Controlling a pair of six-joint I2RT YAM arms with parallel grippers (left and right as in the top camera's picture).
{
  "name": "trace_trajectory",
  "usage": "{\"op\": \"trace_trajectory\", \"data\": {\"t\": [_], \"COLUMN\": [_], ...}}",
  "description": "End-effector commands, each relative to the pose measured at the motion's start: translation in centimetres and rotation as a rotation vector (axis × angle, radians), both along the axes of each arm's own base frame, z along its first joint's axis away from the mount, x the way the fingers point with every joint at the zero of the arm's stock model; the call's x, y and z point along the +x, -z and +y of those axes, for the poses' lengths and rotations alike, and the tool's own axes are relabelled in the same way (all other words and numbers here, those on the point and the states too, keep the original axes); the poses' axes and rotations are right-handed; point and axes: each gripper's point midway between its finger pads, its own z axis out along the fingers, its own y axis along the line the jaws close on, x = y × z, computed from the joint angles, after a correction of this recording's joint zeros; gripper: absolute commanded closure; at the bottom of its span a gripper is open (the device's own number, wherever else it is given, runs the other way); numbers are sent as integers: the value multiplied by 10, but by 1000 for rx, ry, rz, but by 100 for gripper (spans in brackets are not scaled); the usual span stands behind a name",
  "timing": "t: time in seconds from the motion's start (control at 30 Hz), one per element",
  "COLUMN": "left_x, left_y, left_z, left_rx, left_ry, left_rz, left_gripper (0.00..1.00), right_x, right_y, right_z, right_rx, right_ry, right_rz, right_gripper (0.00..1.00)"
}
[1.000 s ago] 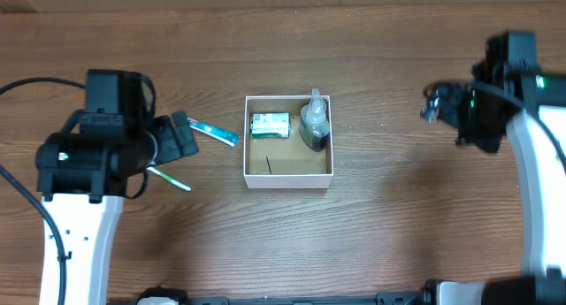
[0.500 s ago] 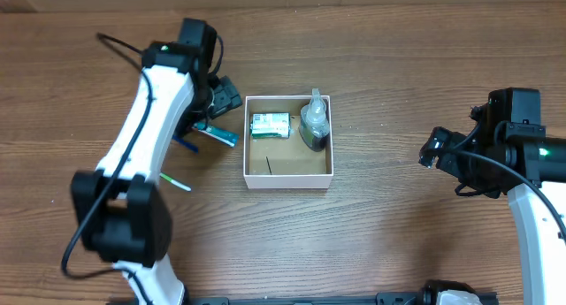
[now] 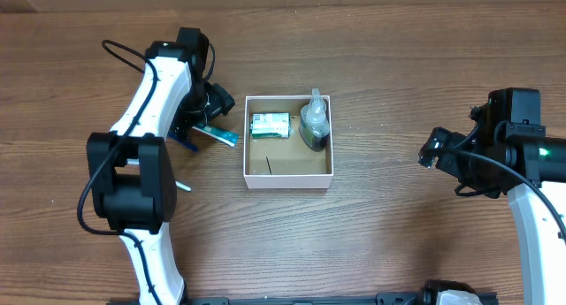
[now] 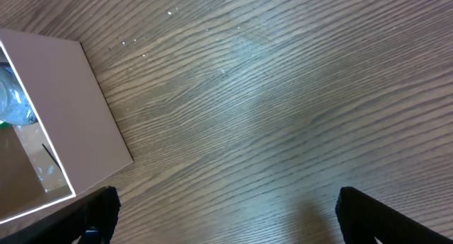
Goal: Pack container
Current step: 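Open the right gripper and withdraw it to the right, then grasp the Colgate toothpaste tube with the left gripper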
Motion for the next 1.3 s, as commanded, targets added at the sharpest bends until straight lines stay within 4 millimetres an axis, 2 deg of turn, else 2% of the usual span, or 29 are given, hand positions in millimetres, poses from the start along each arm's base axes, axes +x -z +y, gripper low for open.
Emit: {"op": "trace_trajectory", "data": {"t": [0.0, 0.23, 0.43, 0.63, 0.67, 0.9, 0.93, 1.0, 1.03, 1.17, 1.27], "left_x": [4, 6, 6, 8, 8, 8, 8, 8, 8, 8, 8], "left_y": [20, 38, 41, 45, 45, 45, 45, 45, 45, 45, 45], "left_z": [1, 3, 11, 11, 11, 8, 8, 8, 8, 8, 9], "left_rx": [5, 23, 70, 70, 69, 54, 53, 53, 53, 53, 53], "left_ry": [-24, -23, -20, -19, -16, -16, -17, -16, -16, 3, 16], "left_rz": [31, 50, 50, 49, 46, 48, 48, 49, 49, 48, 47], "left_gripper": [0, 0, 0, 0, 4, 50, 53, 73, 79, 91, 95], "right_x": [-1, 0, 0, 0, 0, 0, 0, 0, 0, 0, 0], "right_y": [0, 0, 0, 0, 0, 0, 0, 0, 0, 0, 0], "right_z": [1, 1, 1, 1, 1, 1, 1, 1, 1, 1, 1], "right_rx": [0, -1, -1, -1, -1, -1, -1, -1, -1, -1, -1], "right_ry": [-9, -8, -8, -8, -8, -9, -8, -9, -8, -8, -9], "right_rz": [-1, -4, -4, -4, -4, -4, -4, -4, -4, -4, -4], "right_gripper": [0, 0, 0, 0, 0, 0, 0, 0, 0, 0, 0]}}
